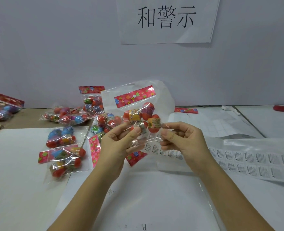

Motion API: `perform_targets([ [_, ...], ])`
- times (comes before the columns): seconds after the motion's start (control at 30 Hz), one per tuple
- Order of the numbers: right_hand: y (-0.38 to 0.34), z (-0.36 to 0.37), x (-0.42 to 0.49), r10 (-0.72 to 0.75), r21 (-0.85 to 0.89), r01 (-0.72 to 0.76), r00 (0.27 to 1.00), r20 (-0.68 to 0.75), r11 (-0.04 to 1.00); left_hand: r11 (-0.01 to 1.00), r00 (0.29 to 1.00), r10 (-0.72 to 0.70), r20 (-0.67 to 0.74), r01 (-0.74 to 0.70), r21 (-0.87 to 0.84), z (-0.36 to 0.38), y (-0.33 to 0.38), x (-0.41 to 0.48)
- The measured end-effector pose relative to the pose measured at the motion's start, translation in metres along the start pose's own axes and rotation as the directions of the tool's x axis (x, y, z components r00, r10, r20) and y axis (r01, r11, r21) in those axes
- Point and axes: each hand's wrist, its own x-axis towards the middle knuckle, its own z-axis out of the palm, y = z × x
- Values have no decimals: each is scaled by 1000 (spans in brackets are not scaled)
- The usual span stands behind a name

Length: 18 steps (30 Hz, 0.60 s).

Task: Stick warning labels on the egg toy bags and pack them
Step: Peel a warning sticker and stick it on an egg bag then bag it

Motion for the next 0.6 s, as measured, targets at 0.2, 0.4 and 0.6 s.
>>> perform_targets([
  [0.2,6,13,-15,-641,-290,600,765,-66,746,972,977,188,-102,-200,-122,9,-2,-9],
  [0.4,20,18,-20,-750,-639,769,416,514,-11,963,965,128,229,-66,-259,14,-2,-19],
  [0.6,13,15,-20,-707,-602,579,706,34,549,969,985,-43,167,82,-234,7,-4,-10],
])
